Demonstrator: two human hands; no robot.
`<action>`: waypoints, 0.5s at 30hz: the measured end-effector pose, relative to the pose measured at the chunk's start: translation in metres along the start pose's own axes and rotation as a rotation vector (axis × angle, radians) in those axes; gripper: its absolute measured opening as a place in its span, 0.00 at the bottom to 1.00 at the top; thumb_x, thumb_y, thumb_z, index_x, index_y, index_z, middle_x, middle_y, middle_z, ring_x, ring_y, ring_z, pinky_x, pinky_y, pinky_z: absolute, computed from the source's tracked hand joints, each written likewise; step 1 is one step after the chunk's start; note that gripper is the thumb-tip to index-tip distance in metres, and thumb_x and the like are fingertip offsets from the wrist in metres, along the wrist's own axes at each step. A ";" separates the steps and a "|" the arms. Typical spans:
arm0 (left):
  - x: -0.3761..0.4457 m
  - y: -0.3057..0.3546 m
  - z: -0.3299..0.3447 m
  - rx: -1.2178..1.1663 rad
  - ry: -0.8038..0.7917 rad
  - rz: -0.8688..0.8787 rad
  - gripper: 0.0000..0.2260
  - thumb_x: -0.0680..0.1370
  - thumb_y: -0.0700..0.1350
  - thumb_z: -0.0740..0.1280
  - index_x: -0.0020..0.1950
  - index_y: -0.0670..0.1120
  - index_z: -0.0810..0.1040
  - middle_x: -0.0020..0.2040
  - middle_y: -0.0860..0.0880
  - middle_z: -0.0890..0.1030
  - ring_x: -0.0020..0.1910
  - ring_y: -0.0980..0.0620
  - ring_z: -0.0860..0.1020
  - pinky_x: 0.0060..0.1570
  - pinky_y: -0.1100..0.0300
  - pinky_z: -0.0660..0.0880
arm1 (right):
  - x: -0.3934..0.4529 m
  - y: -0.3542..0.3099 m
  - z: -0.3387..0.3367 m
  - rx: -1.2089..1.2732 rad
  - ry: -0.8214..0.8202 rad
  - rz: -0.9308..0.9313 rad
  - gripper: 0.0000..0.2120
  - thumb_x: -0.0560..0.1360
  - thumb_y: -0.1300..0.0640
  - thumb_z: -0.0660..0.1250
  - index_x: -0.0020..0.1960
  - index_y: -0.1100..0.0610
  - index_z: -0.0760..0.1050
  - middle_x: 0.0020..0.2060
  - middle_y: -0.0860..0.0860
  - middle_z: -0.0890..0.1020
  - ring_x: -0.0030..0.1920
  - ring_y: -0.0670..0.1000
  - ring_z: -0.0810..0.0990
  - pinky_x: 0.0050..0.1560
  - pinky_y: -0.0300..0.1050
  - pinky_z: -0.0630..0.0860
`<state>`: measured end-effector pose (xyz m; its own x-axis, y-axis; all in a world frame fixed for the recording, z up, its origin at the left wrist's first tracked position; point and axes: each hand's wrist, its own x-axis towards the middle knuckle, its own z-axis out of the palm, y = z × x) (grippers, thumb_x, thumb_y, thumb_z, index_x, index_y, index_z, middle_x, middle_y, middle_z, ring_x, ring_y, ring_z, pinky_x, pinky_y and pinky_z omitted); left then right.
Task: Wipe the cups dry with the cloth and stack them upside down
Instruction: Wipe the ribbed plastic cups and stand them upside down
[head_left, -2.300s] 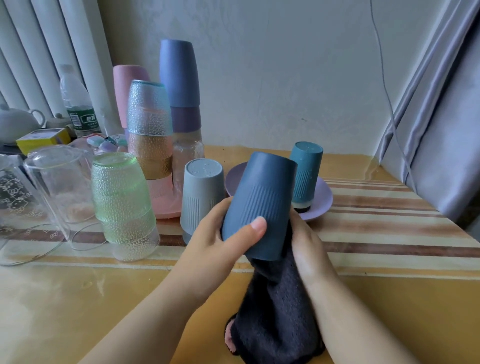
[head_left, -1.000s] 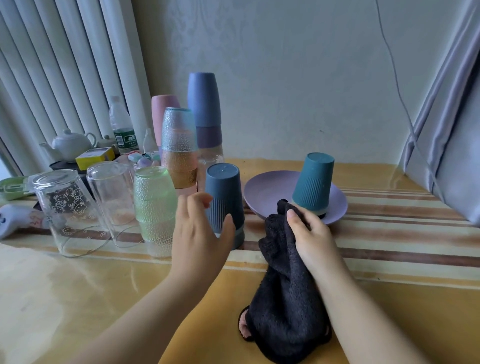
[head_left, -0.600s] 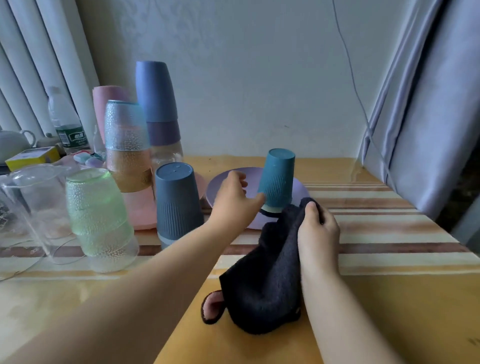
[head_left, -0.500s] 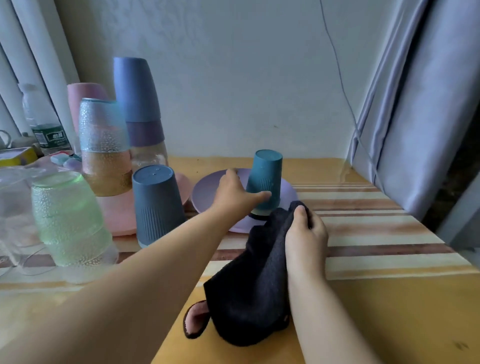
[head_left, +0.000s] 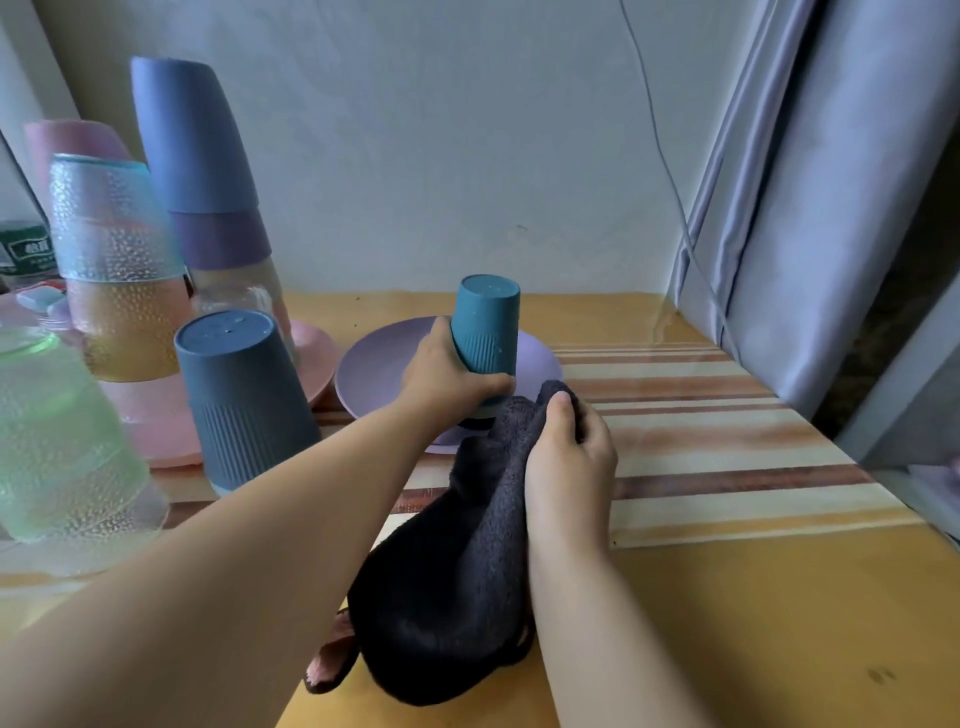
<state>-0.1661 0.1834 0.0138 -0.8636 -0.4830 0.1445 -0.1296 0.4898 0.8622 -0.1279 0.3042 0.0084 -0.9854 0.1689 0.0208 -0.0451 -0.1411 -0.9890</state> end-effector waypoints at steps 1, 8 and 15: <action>-0.001 -0.001 0.000 0.029 0.013 0.007 0.30 0.59 0.54 0.76 0.55 0.51 0.67 0.51 0.50 0.78 0.50 0.47 0.78 0.49 0.44 0.78 | -0.001 0.000 0.000 -0.006 0.000 0.000 0.12 0.79 0.54 0.59 0.58 0.56 0.77 0.53 0.49 0.81 0.53 0.47 0.77 0.49 0.34 0.68; 0.001 -0.005 0.000 0.179 0.075 0.023 0.26 0.66 0.57 0.75 0.56 0.51 0.67 0.54 0.52 0.78 0.51 0.48 0.77 0.44 0.56 0.64 | -0.002 0.000 0.001 -0.023 -0.001 -0.007 0.12 0.79 0.54 0.59 0.57 0.58 0.77 0.53 0.50 0.81 0.52 0.47 0.77 0.45 0.33 0.69; 0.001 -0.004 0.002 0.199 0.106 0.025 0.25 0.67 0.60 0.74 0.53 0.53 0.65 0.53 0.54 0.78 0.48 0.50 0.74 0.42 0.57 0.61 | -0.003 0.001 0.001 -0.046 -0.010 0.007 0.13 0.79 0.53 0.59 0.58 0.57 0.77 0.54 0.51 0.81 0.54 0.50 0.78 0.52 0.40 0.71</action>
<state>-0.1672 0.1827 0.0089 -0.8129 -0.5377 0.2239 -0.2117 0.6309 0.7464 -0.1255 0.3029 0.0077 -0.9873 0.1584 0.0148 -0.0304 -0.0970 -0.9948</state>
